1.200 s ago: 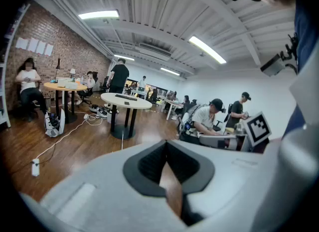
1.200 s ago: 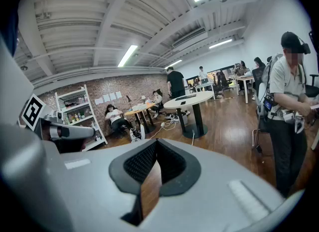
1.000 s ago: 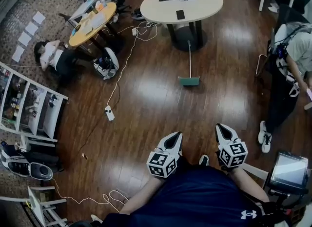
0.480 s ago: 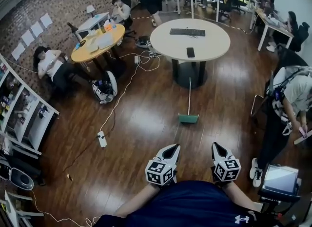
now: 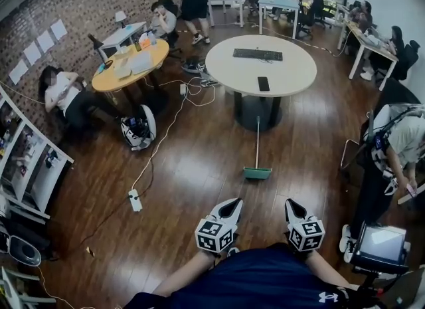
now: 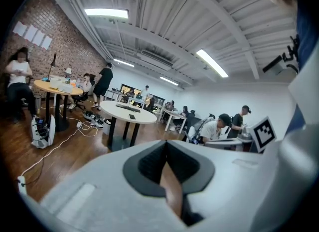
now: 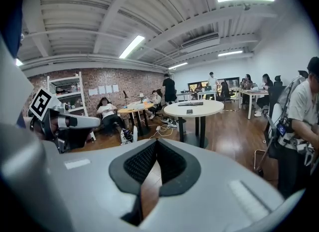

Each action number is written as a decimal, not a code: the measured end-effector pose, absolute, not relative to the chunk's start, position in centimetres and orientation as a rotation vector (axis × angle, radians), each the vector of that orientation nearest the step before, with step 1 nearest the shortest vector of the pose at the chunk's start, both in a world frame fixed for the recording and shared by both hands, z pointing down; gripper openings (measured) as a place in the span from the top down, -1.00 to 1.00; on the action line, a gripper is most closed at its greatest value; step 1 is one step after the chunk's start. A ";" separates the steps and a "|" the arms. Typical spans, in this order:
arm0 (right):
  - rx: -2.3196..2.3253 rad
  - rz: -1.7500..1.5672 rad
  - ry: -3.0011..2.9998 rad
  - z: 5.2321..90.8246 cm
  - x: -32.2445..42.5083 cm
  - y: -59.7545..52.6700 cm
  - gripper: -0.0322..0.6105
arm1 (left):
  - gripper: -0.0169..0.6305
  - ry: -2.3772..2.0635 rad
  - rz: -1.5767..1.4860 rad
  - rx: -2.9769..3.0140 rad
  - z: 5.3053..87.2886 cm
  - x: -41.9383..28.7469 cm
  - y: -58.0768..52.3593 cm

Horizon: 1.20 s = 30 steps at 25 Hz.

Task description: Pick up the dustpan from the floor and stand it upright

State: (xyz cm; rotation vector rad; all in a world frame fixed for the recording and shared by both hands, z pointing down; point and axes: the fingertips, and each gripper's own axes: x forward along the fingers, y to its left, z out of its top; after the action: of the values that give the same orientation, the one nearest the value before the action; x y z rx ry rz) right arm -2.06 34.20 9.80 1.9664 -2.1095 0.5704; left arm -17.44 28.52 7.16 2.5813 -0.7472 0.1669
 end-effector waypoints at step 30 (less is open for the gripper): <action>1.661 0.885 -2.271 18.0 11.8 21.4 0.87 | 0.93 -0.965 0.355 2.378 12.8 -1.5 19.8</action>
State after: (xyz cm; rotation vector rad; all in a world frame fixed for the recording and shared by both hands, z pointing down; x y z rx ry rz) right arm 11.83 21.43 18.03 1.6612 -2.2714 0.8849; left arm -1.54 19.80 12.77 2.3776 -0.9655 0.3554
